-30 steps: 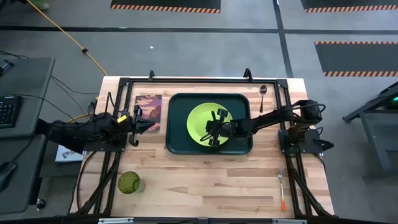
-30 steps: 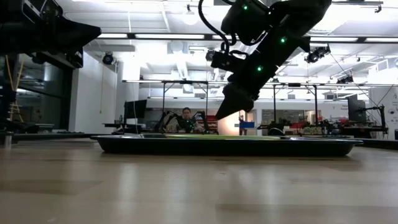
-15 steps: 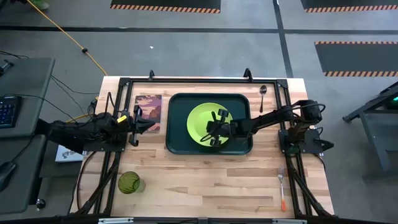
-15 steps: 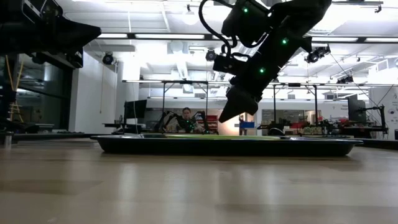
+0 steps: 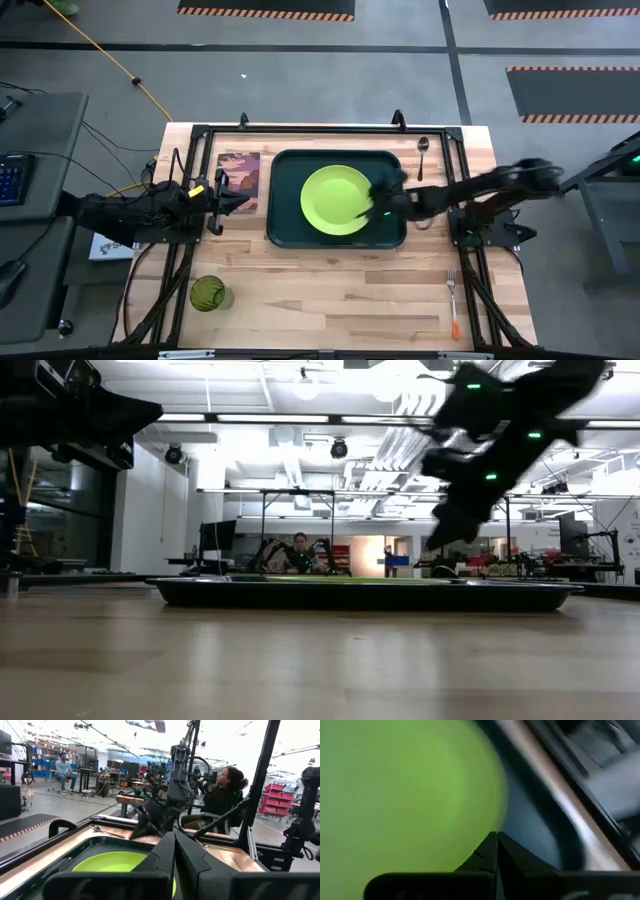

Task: Pick and place plate/cup/fork/spoon on tray
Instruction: Put the black spoon on the black serving tray to the right of the green plate

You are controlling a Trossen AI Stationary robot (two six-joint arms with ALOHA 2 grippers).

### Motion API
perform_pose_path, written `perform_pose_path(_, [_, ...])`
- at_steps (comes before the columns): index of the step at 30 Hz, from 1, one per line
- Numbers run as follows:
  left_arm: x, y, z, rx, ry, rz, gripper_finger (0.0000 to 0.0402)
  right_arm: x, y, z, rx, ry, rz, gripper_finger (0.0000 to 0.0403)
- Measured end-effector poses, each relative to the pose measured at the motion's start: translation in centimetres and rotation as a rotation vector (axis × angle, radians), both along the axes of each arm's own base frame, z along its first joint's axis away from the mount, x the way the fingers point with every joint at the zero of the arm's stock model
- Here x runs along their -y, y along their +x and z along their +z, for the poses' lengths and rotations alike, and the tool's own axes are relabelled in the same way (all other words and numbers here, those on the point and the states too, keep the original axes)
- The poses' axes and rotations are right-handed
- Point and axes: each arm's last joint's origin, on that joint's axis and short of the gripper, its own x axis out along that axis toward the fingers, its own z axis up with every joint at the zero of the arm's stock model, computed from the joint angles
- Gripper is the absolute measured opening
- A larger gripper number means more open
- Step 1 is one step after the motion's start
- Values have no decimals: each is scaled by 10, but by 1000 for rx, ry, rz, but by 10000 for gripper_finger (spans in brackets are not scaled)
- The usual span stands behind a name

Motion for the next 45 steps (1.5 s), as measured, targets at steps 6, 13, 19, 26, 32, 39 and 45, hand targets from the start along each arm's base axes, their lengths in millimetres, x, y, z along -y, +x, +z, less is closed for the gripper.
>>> perform_pose_path(6, [0,0,0,0,0,0,3,17,-56,6,313,27,-302,0])
perform_pose_path(13, [0,0,0,0,0,2,3,42,-79,0,430,96,-522,8])
perform_pose_path(19, [0,0,0,0,0,2,3,67,-88,-12,380,77,-692,73])
perform_pose_path(26, [0,0,0,0,0,2,3,98,-98,-35,334,92,-905,183])
perform_pose_path(32, [0,0,0,-1,0,1,3,120,-102,-56,324,124,-1006,219])
perform_pose_path(39, [0,0,0,-1,0,2,3,133,-104,-74,334,112,-1075,202])
perform_pose_path(45, [0,0,0,-1,0,1,3,136,-101,-82,305,100,-1073,148])
